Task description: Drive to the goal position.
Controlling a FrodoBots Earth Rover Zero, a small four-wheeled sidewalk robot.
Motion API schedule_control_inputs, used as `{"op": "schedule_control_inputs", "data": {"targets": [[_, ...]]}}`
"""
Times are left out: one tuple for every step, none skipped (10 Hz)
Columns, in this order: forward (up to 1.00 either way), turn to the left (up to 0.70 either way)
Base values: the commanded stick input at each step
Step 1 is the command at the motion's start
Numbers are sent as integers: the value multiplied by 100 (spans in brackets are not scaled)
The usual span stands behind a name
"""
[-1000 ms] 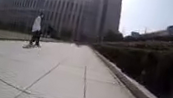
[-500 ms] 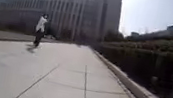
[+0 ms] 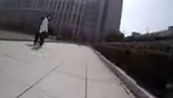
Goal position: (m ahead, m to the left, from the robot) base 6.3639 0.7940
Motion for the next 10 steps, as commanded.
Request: {"op": "schedule_control_inputs", "data": {"targets": [[70, -2], [70, -7], [70, -15], [70, -22], [70, -18], [70, -15], [70, -5], [70, 1], [70, 1], [70, 1]]}}
